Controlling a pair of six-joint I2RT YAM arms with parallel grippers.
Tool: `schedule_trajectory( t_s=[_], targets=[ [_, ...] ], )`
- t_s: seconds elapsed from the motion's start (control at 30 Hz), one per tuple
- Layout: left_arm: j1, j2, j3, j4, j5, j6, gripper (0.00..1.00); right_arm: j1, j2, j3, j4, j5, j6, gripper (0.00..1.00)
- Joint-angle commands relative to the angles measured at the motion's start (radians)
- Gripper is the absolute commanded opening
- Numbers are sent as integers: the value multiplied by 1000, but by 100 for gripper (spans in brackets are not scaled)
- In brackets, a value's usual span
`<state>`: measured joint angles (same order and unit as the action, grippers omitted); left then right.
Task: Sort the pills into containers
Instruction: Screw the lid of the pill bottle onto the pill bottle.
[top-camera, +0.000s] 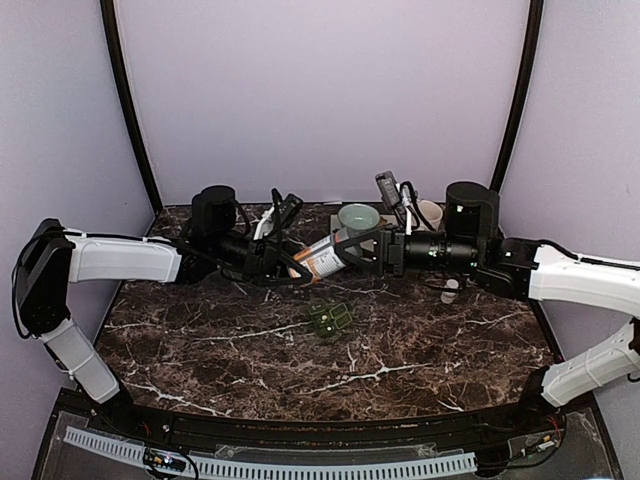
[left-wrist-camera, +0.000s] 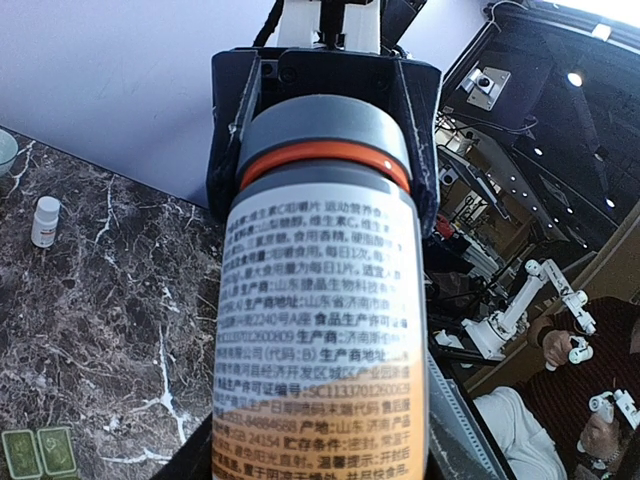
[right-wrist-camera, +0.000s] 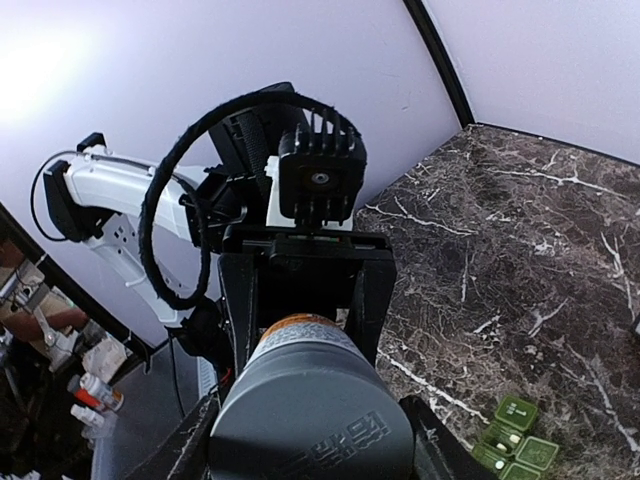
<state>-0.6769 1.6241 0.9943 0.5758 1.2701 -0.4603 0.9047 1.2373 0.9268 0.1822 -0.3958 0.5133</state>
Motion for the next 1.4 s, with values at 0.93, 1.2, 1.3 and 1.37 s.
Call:
schedule_trajectory(
  t_s=[0.93,1.2,1.3,1.37],
  targets=[
    [-63,-210,4,-199,-532,422,0,-6,122,149,-86,82,275,16],
    [-190,-259,-30,-208,-852,636,0,-6,197,255,-194,104,355,15],
    [-226,-286,-63,-164,-957,686,0,-6,228,277,-236,90,385,13],
    [-244,-301,-82,-137,-1012,714,0,-6,244,279,-254,93,404,12]
  ],
)
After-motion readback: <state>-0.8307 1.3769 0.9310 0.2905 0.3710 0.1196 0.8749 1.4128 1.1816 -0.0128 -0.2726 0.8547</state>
